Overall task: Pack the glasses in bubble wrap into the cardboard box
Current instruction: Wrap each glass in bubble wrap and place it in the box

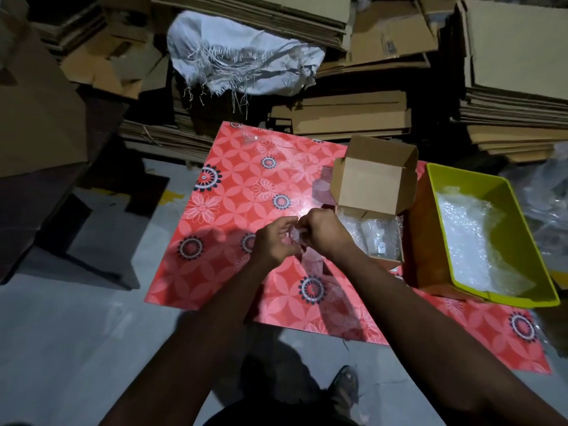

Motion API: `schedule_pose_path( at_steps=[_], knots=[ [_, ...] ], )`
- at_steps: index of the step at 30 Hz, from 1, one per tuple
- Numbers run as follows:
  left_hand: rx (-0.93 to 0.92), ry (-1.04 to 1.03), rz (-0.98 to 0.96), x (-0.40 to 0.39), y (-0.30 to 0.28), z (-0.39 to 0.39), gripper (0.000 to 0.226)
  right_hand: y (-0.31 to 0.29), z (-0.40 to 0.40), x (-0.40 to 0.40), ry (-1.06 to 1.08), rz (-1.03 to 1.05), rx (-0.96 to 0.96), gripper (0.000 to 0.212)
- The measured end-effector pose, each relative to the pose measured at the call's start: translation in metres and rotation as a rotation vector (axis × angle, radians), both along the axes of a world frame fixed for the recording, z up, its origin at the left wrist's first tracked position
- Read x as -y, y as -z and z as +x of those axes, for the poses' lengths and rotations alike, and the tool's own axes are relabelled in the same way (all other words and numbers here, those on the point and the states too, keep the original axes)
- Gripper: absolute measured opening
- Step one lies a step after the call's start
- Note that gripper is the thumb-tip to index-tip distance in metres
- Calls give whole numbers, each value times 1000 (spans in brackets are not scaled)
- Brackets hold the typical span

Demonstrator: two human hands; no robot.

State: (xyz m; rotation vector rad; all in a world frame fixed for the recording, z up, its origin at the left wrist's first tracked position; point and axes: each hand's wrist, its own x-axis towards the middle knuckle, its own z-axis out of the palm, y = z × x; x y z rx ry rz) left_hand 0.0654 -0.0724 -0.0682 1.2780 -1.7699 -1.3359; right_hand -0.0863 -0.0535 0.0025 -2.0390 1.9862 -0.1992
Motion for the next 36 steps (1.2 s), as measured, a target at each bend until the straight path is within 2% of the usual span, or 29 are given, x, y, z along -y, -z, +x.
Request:
schedule_pose_path(
  at_steps=[7,14,17,20,24,26,28,30,32,36],
  knots=[
    [-50,-2,2,0,10,1,76,1,9,6,-10,97,-114,7],
    [-77,-25,10,4,21,-1,73,2,17,20,-129,179,-272,16],
    [-88,-26,20,4,21,0,71,7,13,17,-140,155,-262,12],
    [-95,-8,30,4,18,0,74,7,2,10,-141,127,-136,8],
    [-82,1,34,5,15,0,78,5,-15,-9,-210,26,-13,16],
    [-73,7,24,5,13,1,78,4,-17,-26,-218,-78,-77,28],
    [-64,16,18,5,10,2,78,2,-15,-39,-274,-116,-259,41],
    [-60,19,20,5,9,2,78,-3,-11,-47,-287,-40,-361,30],
    [-54,19,21,6,9,2,78,-10,-5,-48,-254,52,-353,40],
    [-53,10,34,6,15,3,80,-20,7,-42,-166,139,-328,35]
  ],
)
